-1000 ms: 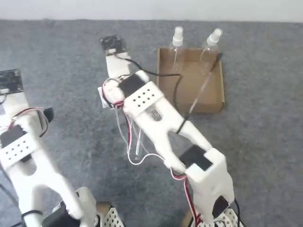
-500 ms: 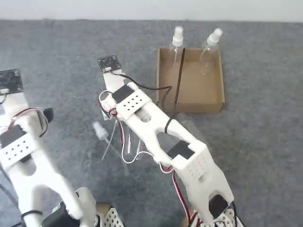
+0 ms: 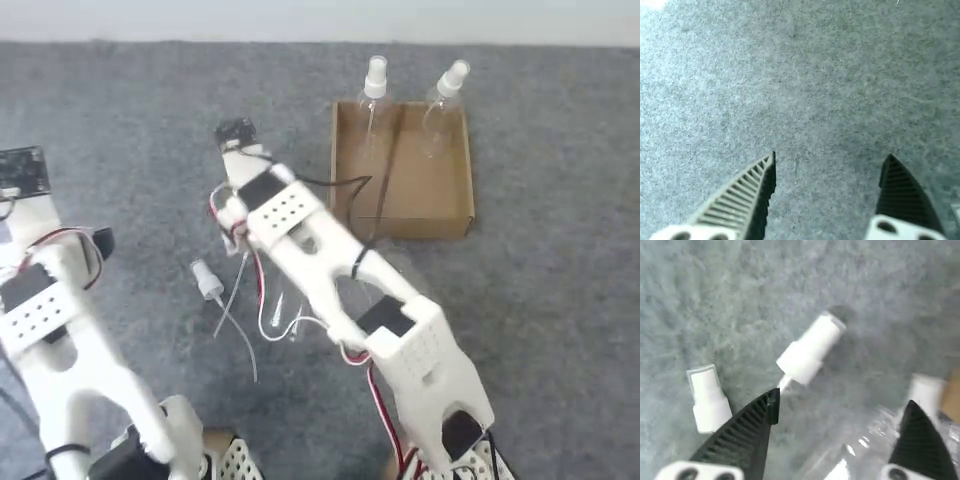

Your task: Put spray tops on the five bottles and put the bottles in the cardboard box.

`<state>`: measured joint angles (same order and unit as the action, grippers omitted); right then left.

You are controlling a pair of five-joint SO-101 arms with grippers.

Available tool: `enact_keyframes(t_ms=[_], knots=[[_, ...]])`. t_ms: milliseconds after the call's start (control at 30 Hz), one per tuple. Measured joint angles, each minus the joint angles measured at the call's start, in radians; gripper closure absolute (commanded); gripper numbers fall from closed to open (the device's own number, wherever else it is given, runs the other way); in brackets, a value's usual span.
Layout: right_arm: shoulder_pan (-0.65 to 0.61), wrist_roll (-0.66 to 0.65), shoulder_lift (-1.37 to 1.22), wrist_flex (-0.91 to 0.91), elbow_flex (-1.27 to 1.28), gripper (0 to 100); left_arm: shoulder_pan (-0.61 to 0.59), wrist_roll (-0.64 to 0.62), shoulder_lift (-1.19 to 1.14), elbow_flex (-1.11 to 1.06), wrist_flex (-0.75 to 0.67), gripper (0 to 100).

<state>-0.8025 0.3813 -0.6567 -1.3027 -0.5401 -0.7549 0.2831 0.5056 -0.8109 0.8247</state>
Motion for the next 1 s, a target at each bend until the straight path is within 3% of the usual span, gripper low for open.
enact_keyframes(t_ms=[300, 533, 767, 1000], knots=[[0.138, -0.003, 0.147, -0.353, -0.224, 77.9, 0.000, 0.000, 0.000, 0.049, 0.127, 69], [0.166, -0.190, 0.310, -0.453, -0.273, 83.4, -0.002, 0.000, 0.000, 0.209, 0.391, 69], [0.262, -0.410, 0.631, -0.453, 0.012, 83.2, 0.043, 0.003, 0.000, 0.259, 0.575, 69], [0.514, -0.634, 0.965, -0.450, 0.459, 83.2, 0.249, -0.074, 0.000, 0.259, 0.681, 69]])
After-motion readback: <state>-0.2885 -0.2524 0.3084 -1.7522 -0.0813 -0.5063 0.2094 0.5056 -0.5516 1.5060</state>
